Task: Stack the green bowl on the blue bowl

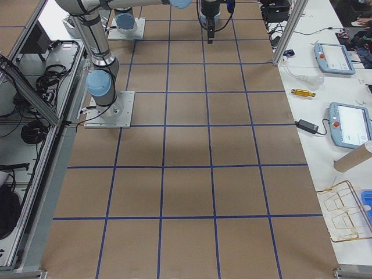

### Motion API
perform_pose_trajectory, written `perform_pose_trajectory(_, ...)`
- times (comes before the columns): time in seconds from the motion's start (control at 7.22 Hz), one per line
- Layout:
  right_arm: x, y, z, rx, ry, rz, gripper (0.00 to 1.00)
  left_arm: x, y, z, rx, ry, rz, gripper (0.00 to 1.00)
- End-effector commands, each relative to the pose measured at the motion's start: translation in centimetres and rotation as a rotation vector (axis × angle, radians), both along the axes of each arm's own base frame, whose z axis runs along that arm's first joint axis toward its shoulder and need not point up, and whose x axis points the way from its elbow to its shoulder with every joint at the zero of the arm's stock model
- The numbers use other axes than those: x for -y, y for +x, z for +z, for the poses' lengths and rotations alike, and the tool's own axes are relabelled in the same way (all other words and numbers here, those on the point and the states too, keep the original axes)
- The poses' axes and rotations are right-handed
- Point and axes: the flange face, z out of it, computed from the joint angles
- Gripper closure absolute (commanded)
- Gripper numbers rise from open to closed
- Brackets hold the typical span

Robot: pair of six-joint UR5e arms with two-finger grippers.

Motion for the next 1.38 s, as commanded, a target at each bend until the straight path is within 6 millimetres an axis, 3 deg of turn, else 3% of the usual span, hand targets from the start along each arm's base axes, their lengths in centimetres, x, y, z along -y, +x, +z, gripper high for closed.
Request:
perform_pose_trajectory(0.0, -0.1, 0.0, 0.1, 0.000, -0.001, 0.000, 0.00, -0.5, -7.9, 0.8, -0.012, -0.034, 0.294, 0.00)
perform_pose_trajectory(0.28, 0.0, 0.0, 0.0, 0.001, 0.000, 0.000, 0.00, -0.7, -12.7, 0.9, -0.037, -0.053, 0.556, 0.00)
perform_pose_trajectory(0.42, -0.1, 0.0, 0.1, 0.001, -0.001, 0.000, 0.00, -0.7, -13.2, 1.4, -0.039, -0.056, 0.607, 0.00)
perform_pose_trajectory(0.83, 0.0, 0.0, 0.0, 0.001, 0.000, 0.000, 0.00, -0.9, -12.7, 2.0, 0.005, -0.046, 0.769, 0.00)
perform_pose_trajectory(1.25, 0.0, 0.0, 0.0, 0.001, 0.000, 0.000, 0.00, -0.9, -11.8, 2.2, 0.005, -0.042, 0.805, 0.00)
